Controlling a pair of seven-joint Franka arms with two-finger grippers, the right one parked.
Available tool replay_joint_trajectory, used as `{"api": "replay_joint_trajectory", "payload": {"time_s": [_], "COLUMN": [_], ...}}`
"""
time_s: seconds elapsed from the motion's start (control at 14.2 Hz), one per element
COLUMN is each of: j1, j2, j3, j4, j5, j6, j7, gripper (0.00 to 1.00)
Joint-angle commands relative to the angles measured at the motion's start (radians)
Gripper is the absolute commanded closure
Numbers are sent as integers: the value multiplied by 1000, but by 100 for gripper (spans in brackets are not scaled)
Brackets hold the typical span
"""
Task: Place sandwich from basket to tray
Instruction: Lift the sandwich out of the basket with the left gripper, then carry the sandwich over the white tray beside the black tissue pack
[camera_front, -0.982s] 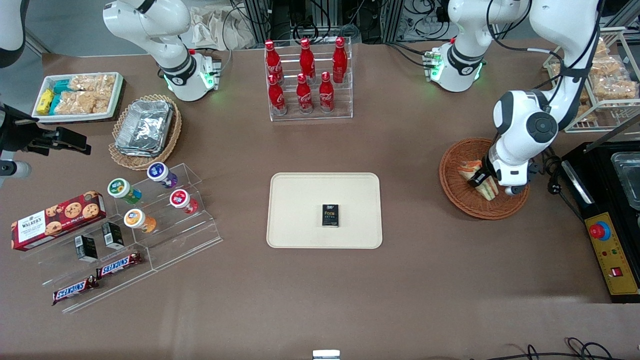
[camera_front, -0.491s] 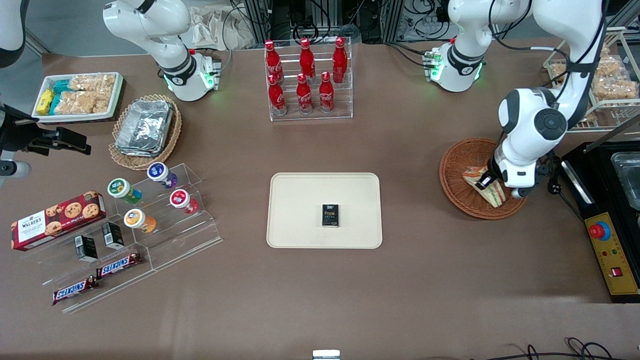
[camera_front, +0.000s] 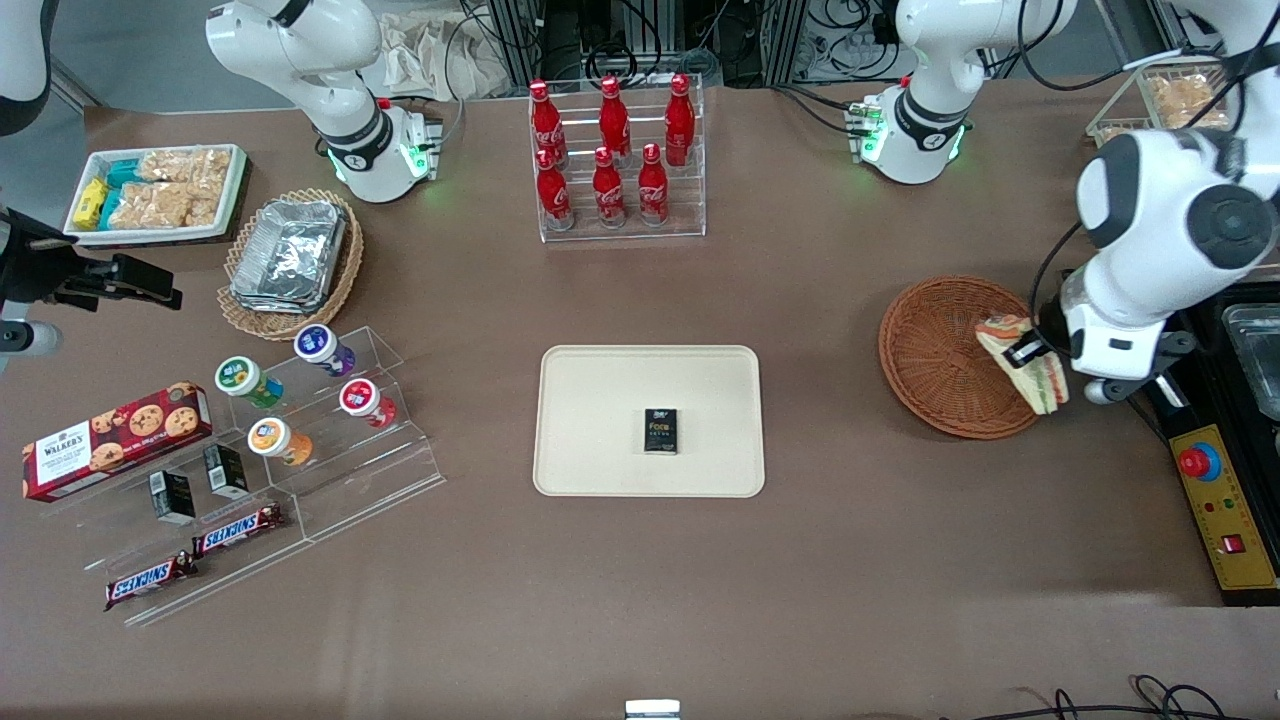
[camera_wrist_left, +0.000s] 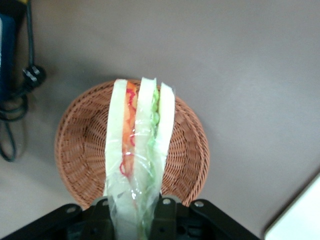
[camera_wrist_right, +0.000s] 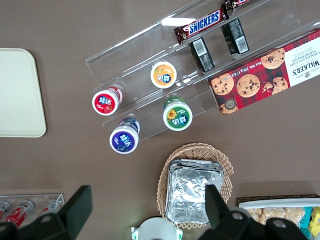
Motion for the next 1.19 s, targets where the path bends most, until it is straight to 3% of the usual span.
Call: {"api": "replay_joint_trajectory", "payload": {"time_s": [0.0,0.21,0.35,0.63,1.12], "j1": [-2,-25,-25,-85,-258], "j2": [29,114,168,194,340], "j3": [-19,-74,-131,-218,-219], "j4": [169,382,468,473,473], "j5": [10,-10,-63,-51,-70], "j6": [-136,-326,-394,-328,-66], "j7": [62,282,276,113,76], "gripper": [100,100,100,100,100]}}
